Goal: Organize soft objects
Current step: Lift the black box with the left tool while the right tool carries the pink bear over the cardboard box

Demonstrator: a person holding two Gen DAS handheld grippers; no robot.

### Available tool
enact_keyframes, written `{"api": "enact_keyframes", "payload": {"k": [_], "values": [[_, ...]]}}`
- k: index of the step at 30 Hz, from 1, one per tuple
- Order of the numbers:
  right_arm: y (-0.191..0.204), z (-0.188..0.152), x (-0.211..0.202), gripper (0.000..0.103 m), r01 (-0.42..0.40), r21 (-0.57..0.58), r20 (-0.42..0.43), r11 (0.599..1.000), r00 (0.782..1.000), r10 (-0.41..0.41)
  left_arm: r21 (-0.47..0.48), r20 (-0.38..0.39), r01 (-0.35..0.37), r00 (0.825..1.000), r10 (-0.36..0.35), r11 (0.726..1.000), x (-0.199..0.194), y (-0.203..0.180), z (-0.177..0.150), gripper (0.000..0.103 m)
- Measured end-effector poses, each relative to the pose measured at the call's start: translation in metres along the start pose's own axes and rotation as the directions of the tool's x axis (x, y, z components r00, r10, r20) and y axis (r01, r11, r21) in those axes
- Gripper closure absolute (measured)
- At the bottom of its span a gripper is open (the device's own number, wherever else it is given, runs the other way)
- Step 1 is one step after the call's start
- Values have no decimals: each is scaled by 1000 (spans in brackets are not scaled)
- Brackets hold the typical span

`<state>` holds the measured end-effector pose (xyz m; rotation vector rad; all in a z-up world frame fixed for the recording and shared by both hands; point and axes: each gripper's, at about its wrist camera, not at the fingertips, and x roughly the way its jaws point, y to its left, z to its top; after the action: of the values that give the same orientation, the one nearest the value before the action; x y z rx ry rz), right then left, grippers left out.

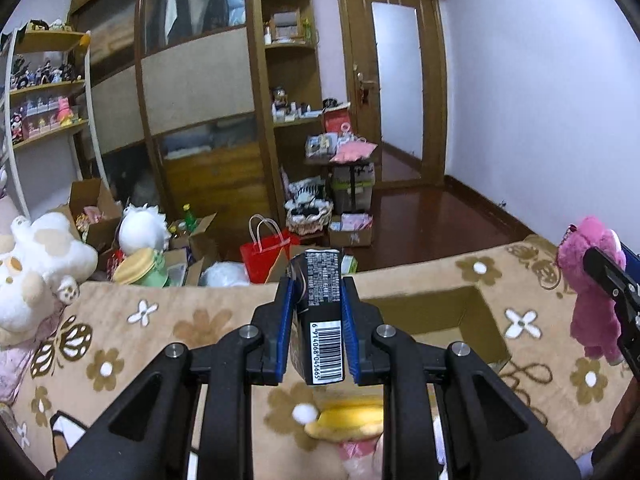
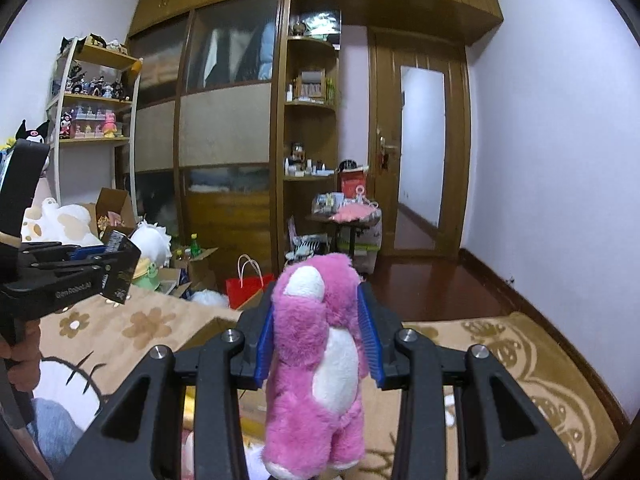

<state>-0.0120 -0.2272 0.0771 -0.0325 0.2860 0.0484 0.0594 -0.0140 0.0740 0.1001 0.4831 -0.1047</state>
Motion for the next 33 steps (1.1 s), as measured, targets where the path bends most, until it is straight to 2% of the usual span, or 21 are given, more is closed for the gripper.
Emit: {"api": "enact_keyframes", "payload": {"k": [9, 17, 27, 33], "values": [[-1, 15, 18, 63, 5, 38, 59, 999, 998, -7, 33, 66, 22, 998, -24, 999, 19, -20, 11, 82], [-1, 4, 47, 63, -1, 21, 15, 1000, 1000, 0, 57, 68, 27, 997, -31, 998, 43, -27, 5, 82], [-6, -10, 80, 63, -18, 56, -39, 998, 999, 20, 41, 8, 85, 996, -85, 996, 76, -24, -9, 82], [-8, -26, 99, 62, -46, 97, -95, 994, 994, 55, 22, -50, 92, 995, -91, 996, 93, -22, -23, 81]]}}
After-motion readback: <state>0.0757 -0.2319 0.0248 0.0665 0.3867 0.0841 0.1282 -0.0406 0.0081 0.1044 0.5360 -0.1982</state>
